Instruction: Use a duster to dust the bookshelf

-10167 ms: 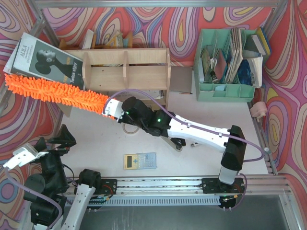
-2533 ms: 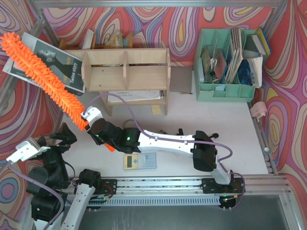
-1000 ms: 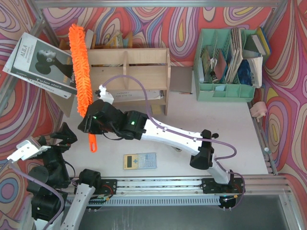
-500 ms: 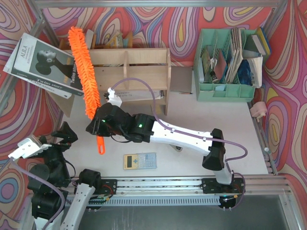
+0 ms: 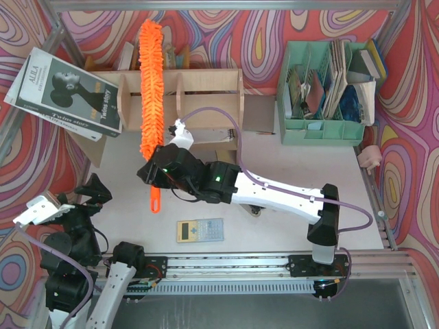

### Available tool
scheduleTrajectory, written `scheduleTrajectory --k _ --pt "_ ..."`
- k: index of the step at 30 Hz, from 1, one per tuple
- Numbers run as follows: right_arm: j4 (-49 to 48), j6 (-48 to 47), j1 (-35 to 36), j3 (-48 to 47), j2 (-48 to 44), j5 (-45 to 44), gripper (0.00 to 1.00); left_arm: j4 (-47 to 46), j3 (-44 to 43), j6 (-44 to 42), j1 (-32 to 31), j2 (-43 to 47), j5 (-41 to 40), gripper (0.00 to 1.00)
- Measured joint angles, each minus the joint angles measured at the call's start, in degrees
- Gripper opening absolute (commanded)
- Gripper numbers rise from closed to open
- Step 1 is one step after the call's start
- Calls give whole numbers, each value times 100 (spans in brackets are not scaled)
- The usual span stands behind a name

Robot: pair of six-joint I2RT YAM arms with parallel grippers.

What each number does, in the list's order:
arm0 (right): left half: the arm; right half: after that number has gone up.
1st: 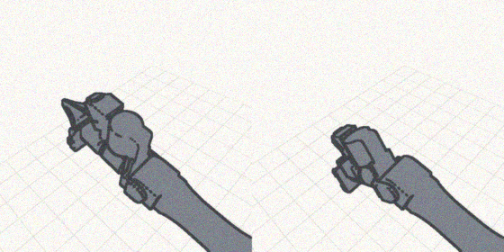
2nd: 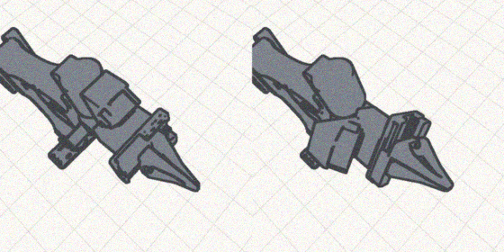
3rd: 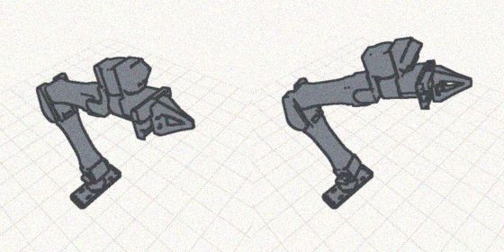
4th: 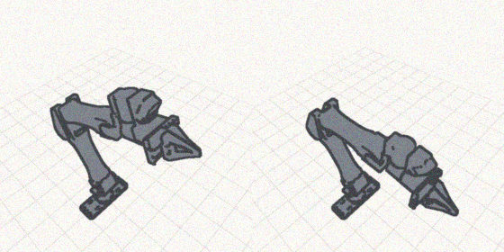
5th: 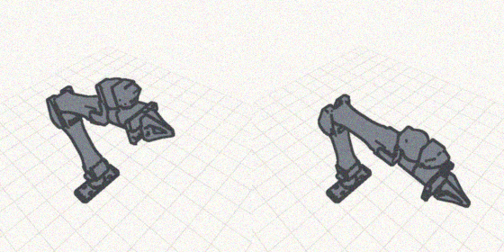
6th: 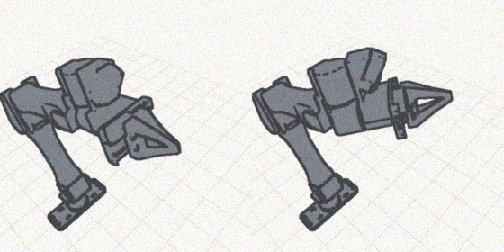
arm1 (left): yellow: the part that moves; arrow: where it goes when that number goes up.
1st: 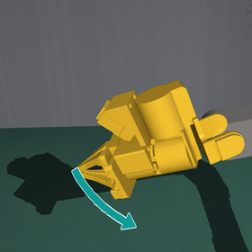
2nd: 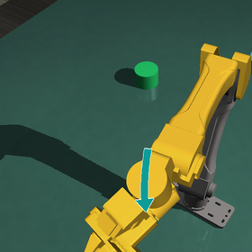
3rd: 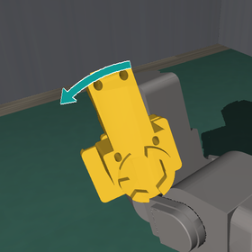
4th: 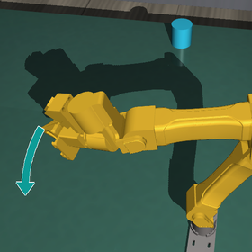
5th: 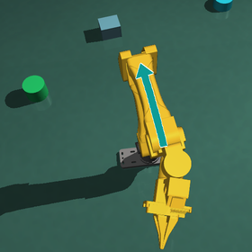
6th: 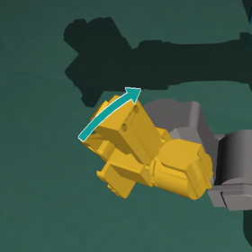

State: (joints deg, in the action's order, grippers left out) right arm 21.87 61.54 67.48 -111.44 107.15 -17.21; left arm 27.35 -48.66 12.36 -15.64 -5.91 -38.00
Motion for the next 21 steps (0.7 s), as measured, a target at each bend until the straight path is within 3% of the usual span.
scheduleTrajectory --k 6,14,21 --pt "2 -7 -11 120 -35 37 0 0 0 -2 0 0 0 98" --pt "33 -122 -37 -846 514 472 0 0 0 -2 0 -7 0 99" --pt "131 -39 -74 -402 490 459 0 2 0 -7 0 -7 0 98"
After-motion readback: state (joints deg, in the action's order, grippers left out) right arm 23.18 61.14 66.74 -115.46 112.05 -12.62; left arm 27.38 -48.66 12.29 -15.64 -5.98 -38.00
